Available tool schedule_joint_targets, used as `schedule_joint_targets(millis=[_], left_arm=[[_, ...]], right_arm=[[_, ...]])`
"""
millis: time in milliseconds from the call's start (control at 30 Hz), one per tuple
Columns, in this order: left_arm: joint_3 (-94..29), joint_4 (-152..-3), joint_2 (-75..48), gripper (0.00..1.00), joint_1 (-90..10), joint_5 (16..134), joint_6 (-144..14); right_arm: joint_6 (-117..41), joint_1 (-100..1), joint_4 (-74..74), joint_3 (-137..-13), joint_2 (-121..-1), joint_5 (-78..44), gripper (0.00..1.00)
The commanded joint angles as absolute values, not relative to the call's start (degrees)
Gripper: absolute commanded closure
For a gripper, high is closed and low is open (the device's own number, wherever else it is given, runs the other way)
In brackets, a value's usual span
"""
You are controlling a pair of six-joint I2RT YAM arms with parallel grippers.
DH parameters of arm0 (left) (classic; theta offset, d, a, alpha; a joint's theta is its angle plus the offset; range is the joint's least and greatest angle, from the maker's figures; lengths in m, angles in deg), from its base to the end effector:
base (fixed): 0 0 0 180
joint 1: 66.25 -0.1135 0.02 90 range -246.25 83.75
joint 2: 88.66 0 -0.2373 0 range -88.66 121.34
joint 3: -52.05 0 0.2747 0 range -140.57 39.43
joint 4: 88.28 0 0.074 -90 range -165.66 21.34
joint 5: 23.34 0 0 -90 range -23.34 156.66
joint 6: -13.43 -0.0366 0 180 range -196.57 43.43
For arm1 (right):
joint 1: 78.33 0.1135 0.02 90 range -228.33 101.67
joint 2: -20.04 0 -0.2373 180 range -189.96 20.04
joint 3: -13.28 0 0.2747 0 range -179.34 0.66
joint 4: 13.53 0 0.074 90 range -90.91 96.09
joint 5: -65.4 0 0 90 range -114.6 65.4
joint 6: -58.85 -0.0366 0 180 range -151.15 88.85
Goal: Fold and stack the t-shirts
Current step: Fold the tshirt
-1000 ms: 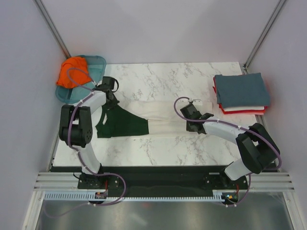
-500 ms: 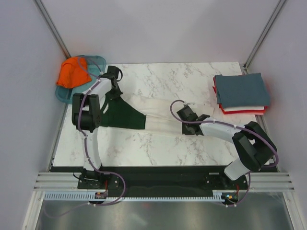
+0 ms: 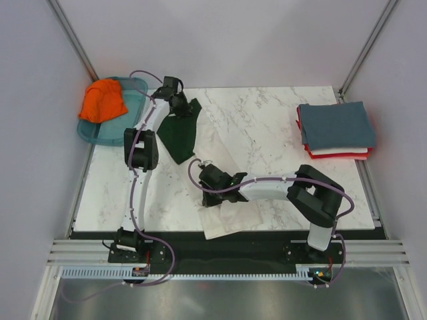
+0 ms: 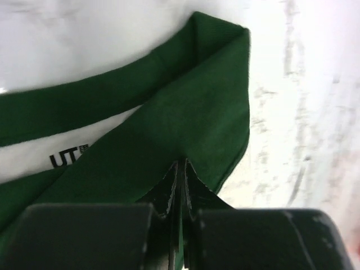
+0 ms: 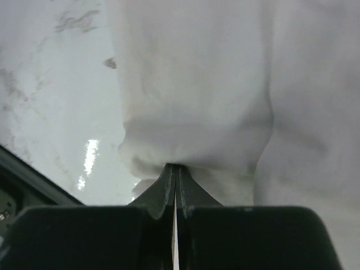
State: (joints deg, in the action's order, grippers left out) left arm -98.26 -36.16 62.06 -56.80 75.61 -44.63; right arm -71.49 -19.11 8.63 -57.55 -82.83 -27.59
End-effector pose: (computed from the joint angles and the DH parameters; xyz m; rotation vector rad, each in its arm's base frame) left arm 0.5600 -0.0990 0.1402 -0.4292 2.5043 -0.4904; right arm 0.1912 0.3172 0.1094 -0.4102 2.6026 0.6054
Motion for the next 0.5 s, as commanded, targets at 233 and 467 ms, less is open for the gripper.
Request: schedule_joint_targets(millis=[233, 467], left_arm=[[-99.8, -66.3, 72.8, 0.98, -53.4, 99.2, -13.9], [-100.1, -73.9, 72.5, 0.98, -49.9, 95.7, -10.6]], right_arm=[[-67.0, -28.8, 6.8, -72.6, -80.3, -13.5, 0.77], [-65.1, -47.1, 7.7, -73.9, -80.4, -11.3, 0.72]])
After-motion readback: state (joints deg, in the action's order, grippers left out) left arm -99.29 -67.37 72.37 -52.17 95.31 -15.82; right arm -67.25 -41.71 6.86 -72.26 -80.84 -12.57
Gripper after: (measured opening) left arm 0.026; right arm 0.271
